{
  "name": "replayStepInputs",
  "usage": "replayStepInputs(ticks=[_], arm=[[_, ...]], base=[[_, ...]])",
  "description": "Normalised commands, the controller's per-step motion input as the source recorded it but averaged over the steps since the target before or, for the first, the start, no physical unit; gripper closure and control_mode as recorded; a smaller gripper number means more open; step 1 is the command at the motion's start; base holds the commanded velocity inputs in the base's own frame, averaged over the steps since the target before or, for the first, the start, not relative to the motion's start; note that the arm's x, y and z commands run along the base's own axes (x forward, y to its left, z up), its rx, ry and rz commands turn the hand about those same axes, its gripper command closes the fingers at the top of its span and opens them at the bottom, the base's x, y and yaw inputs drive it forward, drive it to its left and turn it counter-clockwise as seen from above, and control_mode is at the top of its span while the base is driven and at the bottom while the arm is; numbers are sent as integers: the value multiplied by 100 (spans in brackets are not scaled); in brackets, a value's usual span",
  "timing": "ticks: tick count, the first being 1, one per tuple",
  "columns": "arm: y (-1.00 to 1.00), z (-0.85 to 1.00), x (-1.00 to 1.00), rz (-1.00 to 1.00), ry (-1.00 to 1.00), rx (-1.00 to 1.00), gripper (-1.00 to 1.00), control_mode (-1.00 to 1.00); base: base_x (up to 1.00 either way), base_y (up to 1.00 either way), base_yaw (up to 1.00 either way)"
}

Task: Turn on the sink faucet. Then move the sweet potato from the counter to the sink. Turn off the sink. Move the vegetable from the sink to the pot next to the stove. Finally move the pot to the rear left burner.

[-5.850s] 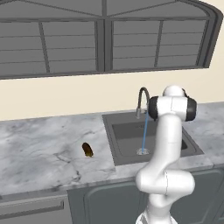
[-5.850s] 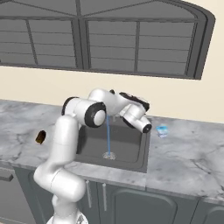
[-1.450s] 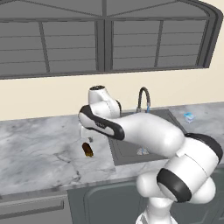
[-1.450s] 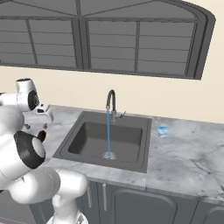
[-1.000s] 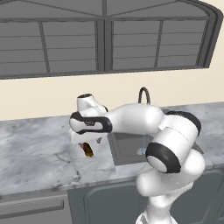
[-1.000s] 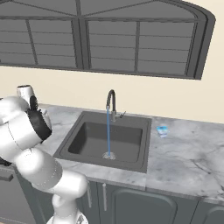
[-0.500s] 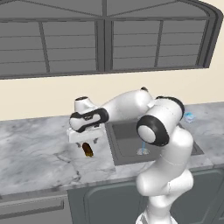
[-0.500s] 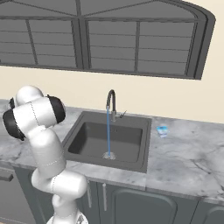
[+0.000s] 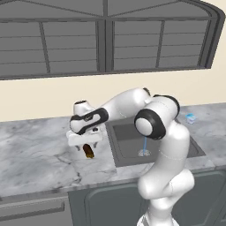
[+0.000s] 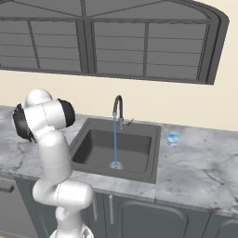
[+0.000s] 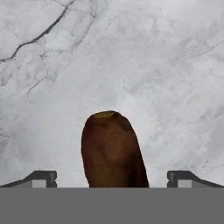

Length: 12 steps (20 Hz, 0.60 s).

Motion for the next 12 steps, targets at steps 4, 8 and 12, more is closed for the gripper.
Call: replayStepInputs(ticks=[4,8,12], arm=[[-7,-22,-7,-13,0,0,-100,-100],[-18,-18,-20,-13,0,0,-100,-100],[-18,-14,-28,-13,0,0,-100,-100]], base=[[0,0,0],[0,0,0],[0,0,0]])
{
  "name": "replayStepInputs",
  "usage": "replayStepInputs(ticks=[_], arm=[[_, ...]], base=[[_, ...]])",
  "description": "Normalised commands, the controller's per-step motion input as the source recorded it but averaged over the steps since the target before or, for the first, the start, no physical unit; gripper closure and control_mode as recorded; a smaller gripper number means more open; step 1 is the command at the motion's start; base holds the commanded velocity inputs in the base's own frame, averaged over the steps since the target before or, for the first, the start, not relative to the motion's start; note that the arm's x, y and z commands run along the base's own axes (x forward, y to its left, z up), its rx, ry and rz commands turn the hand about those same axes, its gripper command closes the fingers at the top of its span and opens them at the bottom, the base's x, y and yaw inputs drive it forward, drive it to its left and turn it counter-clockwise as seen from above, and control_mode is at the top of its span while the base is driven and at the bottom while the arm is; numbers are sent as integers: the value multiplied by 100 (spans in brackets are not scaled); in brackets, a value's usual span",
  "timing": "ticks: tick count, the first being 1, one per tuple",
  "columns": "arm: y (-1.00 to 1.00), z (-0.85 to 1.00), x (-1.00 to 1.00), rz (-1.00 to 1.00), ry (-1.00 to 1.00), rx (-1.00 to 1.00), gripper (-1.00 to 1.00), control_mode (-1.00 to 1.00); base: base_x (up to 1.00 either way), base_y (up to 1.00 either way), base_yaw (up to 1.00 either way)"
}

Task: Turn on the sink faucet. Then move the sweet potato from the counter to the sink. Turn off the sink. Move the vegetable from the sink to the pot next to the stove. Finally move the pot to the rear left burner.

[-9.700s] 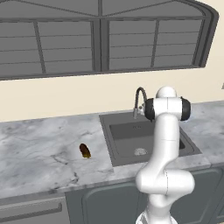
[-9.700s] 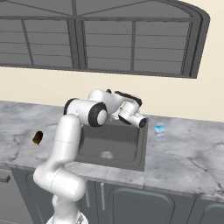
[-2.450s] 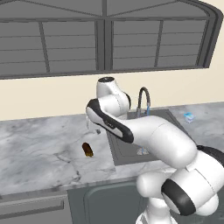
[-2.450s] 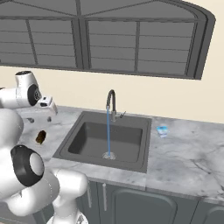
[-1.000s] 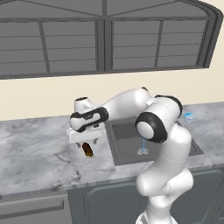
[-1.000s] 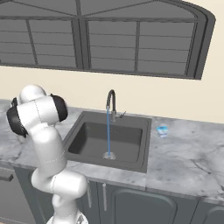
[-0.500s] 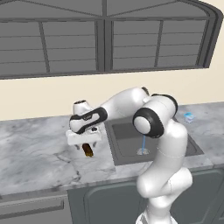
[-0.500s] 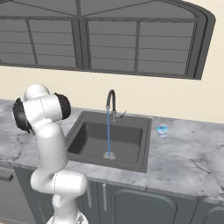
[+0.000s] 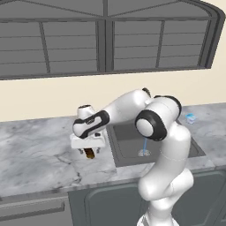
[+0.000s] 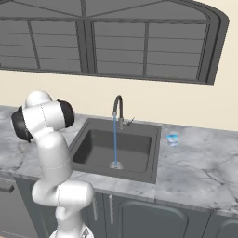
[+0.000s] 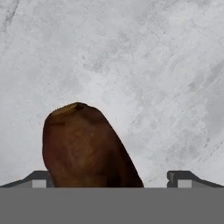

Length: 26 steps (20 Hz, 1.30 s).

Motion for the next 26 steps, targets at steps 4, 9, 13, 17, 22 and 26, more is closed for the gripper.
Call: replayStepInputs(ticks=[4,9,13,17,22,26], arm=[[-8,-16,-23,-12,0,0,-100,-100],[3,-22,-3,-3,0,0,100,-100],[4,-5,0,0,0,-2,100,-100],[-10,36,-13,-1,-6,0,100,-100],[-28,50,-19,-5,-5,0,100,-100],[-32,33,-12,-6,-4,0,100,-100]], base=[[0,0,0],[0,0,0],[0,0,0],[0,0,0],[0,0,0],[0,0,0]])
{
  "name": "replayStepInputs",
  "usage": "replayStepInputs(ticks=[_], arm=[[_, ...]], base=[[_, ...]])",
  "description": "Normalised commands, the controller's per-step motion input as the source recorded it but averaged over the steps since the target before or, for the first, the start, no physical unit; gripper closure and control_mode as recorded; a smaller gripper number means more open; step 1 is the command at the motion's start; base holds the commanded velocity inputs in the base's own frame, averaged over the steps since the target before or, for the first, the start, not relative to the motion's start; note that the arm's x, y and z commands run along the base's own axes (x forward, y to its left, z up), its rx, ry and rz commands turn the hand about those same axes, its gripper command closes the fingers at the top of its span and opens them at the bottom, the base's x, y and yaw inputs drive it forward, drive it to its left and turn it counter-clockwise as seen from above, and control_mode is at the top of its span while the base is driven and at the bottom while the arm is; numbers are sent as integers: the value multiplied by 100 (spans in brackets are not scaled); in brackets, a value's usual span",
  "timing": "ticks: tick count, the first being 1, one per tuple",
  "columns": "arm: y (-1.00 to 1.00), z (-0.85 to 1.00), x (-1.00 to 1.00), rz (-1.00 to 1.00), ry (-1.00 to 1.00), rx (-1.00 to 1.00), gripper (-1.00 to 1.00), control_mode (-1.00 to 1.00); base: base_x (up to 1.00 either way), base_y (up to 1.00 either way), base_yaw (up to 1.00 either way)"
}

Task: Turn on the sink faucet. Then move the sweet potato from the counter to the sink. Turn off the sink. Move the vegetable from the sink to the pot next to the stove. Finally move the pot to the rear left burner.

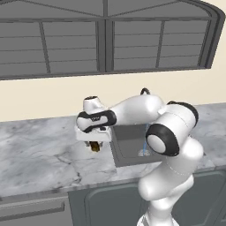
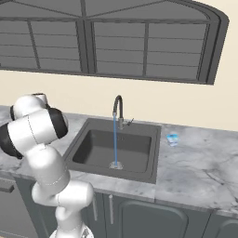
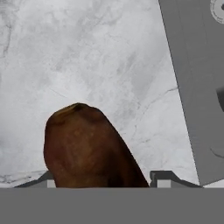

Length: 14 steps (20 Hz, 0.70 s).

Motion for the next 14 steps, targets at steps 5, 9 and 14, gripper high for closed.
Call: replayStepInputs(ticks=[5,9,14], arm=[[-41,21,-12,-3,0,0,100,-100],[-48,1,-9,-5,0,0,100,-100],[-7,0,0,-2,0,0,100,-100]], base=[[0,0,0],[0,0,0],[0,0,0]])
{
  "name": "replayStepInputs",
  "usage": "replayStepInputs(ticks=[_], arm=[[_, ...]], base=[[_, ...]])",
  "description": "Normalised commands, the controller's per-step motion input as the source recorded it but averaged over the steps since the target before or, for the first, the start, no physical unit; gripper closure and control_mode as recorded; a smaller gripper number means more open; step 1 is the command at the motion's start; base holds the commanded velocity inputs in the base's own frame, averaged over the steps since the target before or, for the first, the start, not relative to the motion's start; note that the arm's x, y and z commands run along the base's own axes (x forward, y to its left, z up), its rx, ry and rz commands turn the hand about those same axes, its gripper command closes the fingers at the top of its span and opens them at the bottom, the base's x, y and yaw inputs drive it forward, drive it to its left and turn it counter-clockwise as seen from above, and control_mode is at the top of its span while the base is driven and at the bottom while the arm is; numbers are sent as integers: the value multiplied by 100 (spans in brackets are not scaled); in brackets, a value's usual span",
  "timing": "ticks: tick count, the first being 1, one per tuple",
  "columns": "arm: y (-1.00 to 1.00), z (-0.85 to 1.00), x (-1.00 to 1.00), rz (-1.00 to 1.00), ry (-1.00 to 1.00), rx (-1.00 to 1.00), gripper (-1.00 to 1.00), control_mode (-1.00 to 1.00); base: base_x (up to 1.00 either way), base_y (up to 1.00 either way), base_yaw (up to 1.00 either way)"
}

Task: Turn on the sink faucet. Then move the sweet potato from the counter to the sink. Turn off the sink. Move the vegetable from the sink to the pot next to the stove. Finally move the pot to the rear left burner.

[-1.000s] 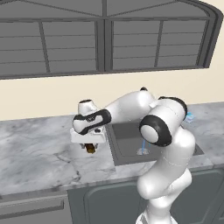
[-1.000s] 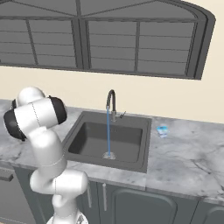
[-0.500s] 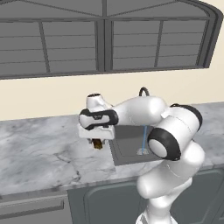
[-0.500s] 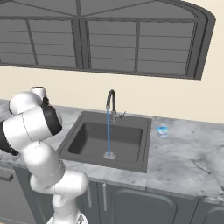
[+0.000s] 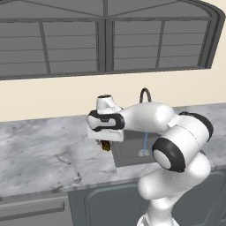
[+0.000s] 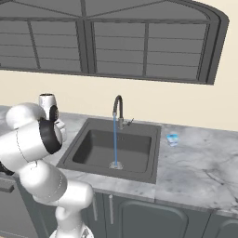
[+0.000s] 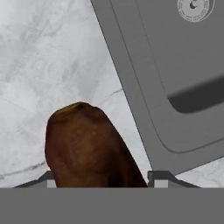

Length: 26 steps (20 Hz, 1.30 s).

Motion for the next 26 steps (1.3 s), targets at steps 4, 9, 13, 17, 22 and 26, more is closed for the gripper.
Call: replayStepInputs(ticks=[4,9,13,17,22,26], arm=[[-18,0,-15,0,0,0,100,-100],[0,0,0,0,0,0,100,100],[0,0,0,0,0,0,100,100],[0,0,0,0,0,0,100,100],[0,0,0,0,0,0,100,100],[0,0,0,0,0,0,100,100]], base=[[0,0,0],[-32,-49,0],[-2,-58,0],[0,-62,0],[7,-57,0],[31,-44,0]])
